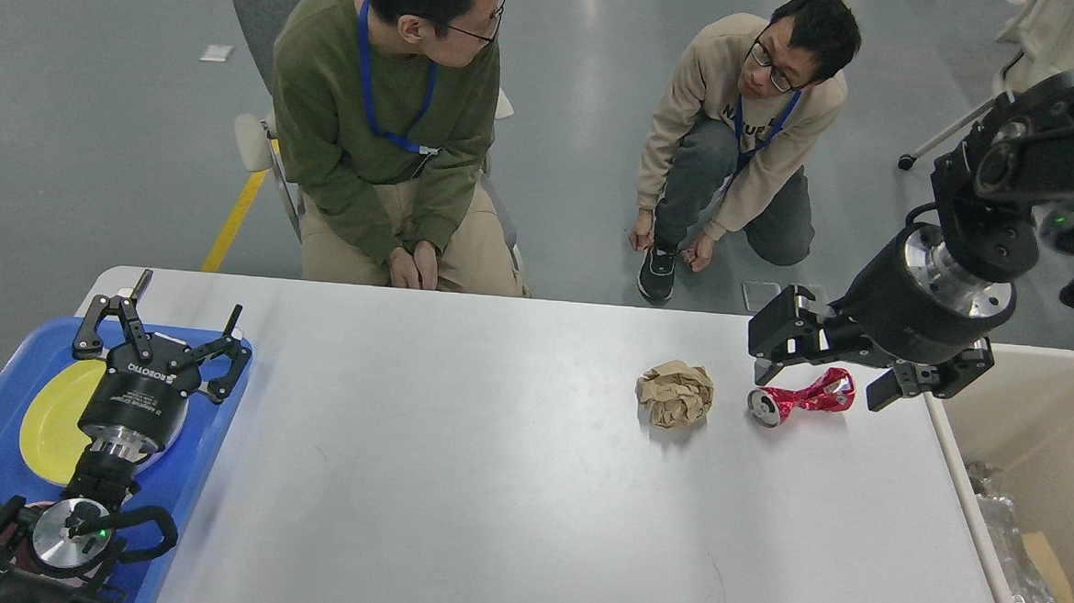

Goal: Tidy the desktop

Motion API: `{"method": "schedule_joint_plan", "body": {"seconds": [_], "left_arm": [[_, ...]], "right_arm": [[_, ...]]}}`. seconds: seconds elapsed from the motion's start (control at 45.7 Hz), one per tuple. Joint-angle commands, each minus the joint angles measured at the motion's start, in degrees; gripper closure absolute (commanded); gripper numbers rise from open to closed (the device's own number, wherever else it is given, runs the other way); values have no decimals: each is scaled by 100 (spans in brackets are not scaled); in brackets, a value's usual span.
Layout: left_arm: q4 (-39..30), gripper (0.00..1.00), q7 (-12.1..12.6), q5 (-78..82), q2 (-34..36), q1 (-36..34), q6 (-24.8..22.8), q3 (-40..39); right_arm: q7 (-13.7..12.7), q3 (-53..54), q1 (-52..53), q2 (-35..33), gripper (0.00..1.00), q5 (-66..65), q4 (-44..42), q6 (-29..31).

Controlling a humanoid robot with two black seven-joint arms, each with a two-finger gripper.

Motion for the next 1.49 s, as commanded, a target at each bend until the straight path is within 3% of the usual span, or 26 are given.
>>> {"method": "schedule_joint_plan", "body": {"seconds": [0.0, 0.81, 0.942, 1.095, 1.27, 1.467], "left_arm": [[0, 4, 0, 0, 1, -8, 1, 0], [0, 4, 0, 0, 1, -7, 1, 0], [0, 4, 0, 0, 1, 1, 1, 0], [0, 4, 0, 0, 1, -7, 1, 0], [0, 4, 0, 0, 1, 1, 1, 0], [0, 4, 0, 0, 1, -7, 1, 0]], "right_arm": [[-1, 18, -14, -5, 0, -3, -23, -5], [-9, 98, -691, 74, 0, 146, -58, -708], [-9, 80, -1033, 56, 0, 155, -93, -1137], [-18, 159, -2149, 12, 0, 1111, -1023, -1868], [-27, 747, -3642, 39, 0, 2729, -2710, -1894], [-36, 1811, -5189, 354, 0, 2748, -4258, -1903]]}}
